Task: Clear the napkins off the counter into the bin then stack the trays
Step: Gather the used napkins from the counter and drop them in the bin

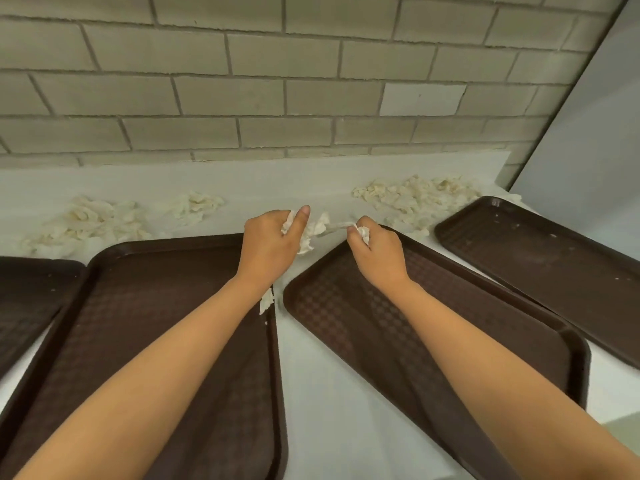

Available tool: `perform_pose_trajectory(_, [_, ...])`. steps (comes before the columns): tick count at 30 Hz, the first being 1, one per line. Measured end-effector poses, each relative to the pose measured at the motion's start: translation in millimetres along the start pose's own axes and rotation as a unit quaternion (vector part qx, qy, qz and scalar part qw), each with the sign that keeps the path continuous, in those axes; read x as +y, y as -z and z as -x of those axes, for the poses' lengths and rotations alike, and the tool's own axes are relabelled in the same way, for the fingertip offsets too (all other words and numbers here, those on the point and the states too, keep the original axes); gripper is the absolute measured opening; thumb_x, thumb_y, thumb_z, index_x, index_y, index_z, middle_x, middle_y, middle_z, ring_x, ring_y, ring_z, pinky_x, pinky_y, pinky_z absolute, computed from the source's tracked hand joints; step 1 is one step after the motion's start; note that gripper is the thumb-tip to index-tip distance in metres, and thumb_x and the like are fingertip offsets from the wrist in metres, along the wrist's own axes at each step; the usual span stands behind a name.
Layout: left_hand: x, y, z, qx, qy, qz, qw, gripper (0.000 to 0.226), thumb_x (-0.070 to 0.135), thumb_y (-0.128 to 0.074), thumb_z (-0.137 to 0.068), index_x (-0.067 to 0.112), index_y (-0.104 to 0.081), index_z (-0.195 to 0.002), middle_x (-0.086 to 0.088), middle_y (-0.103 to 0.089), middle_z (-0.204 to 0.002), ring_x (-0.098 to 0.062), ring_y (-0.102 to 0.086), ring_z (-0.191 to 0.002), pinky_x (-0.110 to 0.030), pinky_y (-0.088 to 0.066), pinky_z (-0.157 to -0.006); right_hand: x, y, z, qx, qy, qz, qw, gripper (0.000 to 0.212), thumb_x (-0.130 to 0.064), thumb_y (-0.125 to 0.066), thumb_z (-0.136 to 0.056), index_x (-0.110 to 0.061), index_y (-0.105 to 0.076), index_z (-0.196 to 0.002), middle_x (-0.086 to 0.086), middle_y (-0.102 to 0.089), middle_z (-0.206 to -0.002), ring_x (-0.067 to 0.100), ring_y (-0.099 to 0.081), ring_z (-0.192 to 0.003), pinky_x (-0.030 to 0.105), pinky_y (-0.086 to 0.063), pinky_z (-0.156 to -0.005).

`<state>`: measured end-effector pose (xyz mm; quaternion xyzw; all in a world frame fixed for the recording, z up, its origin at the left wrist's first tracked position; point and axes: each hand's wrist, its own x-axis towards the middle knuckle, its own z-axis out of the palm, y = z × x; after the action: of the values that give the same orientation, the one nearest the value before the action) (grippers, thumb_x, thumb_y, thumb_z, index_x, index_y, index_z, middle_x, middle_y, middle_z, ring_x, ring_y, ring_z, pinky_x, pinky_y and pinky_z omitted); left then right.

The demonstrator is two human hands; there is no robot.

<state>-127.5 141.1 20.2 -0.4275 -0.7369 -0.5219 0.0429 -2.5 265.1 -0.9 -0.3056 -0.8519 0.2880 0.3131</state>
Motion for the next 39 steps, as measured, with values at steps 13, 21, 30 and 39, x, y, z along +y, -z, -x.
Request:
perform_pose_trajectory(13, [75.5, -13.3, 90.3, 0.073, 0.039, -0.042, 0.996, 0.059, 0.033, -0.053, -0.094, 0.018, -0.022, -0.046, 0.003, -0.025, -0.042, -0.004, -0.037, -0.041, -0.017, -0.028, -0.046, 15.6, 64.6, 68.7, -0.045, 0.041, -0.001, 0.998, 0.037, -0.032, -0.044, -0.096, -0.030, -0.032, -0.061, -0.008, -0.042, -0.054, 0.009, -0.040, -0.052, 0.030, -0.030, -0.053])
perform_pose_trajectory(21, [111.9, -13.8, 135.7, 0.076, 0.037, -0.029, 0.996, 0.058, 0.034, -0.053, -0.094, 0.018, -0.023, -0.046, 0.004, -0.026, -0.043, -0.006, -0.035, -0.040, -0.019, -0.027, -0.046, 13.8, 103.2, 116.7, -0.025, 0.042, -0.010, 0.999, 0.037, -0.031, -0.044, -0.097, -0.029, -0.034, -0.061, -0.009, -0.042, -0.054, 0.006, -0.039, -0.051, 0.025, -0.029, -0.051])
perform_pose_trajectory(30, [152.8, -9.4, 207.4, 0.046, 0.046, -0.012, 0.998, 0.058, 0.038, -0.052, -0.094, 0.016, -0.025, -0.048, 0.002, -0.027, -0.044, -0.007, -0.029, -0.040, -0.021, -0.024, -0.045, 14.9, 146.6, 200.5, -0.002, 0.016, -0.011, 1.000, 0.038, -0.029, -0.044, -0.096, -0.027, -0.033, -0.060, -0.008, -0.041, -0.052, 0.008, -0.038, -0.050, 0.027, -0.031, -0.051])
perform_pose_trajectory(39, [200.2, -27.4, 293.1, -0.005, 0.053, -0.016, 0.998, 0.059, 0.037, -0.052, -0.094, 0.018, -0.022, -0.047, 0.005, -0.024, -0.044, -0.009, -0.025, -0.041, -0.019, -0.024, -0.044, 37.3, 185.6, 301.9, 0.004, -0.006, 0.014, 1.000, 0.041, -0.029, -0.047, -0.095, -0.028, -0.029, -0.058, -0.008, -0.040, -0.051, 0.017, -0.040, -0.054, 0.031, -0.028, -0.053])
